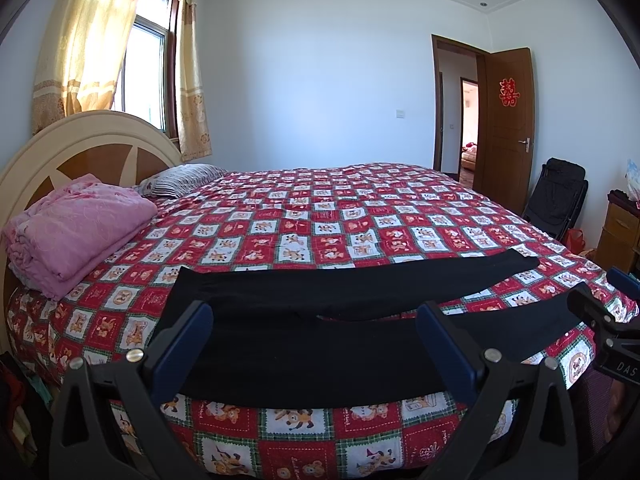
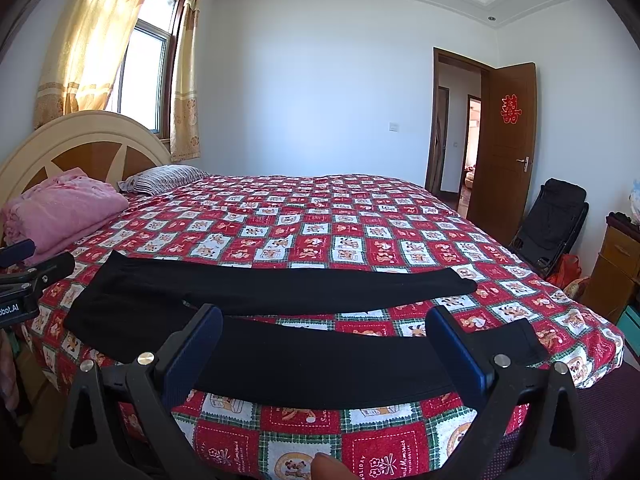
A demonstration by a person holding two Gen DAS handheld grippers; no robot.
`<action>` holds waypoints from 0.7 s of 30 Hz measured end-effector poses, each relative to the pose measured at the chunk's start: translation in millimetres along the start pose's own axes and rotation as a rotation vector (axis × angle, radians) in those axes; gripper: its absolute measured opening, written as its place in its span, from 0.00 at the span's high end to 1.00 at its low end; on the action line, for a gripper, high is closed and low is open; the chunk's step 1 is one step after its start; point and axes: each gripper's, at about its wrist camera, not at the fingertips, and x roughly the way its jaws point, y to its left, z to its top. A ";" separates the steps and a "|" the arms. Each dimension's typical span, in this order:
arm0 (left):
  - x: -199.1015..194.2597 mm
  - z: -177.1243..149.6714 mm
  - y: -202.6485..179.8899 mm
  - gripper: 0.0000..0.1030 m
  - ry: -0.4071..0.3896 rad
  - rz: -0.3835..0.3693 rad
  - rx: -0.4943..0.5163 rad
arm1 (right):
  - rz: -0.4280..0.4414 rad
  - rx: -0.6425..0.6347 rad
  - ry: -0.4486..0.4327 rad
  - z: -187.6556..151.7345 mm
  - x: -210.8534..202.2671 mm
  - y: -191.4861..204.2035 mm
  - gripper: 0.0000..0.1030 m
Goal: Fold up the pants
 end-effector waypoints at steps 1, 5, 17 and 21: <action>0.3 -0.1 0.0 0.00 0.000 0.000 0.000 | 0.000 0.000 -0.001 0.2 -0.3 0.5 0.01; 0.2 -0.2 0.0 0.00 0.000 0.000 -0.002 | 0.000 -0.002 0.002 -0.2 0.2 0.8 0.01; 0.4 -0.5 1.0 0.00 0.002 -0.001 -0.003 | -0.002 -0.007 0.006 -1.4 1.4 2.9 0.01; -1.3 -4.6 -2.3 0.00 0.002 0.000 -0.005 | 0.000 -0.009 0.011 -1.6 2.7 4.2 0.01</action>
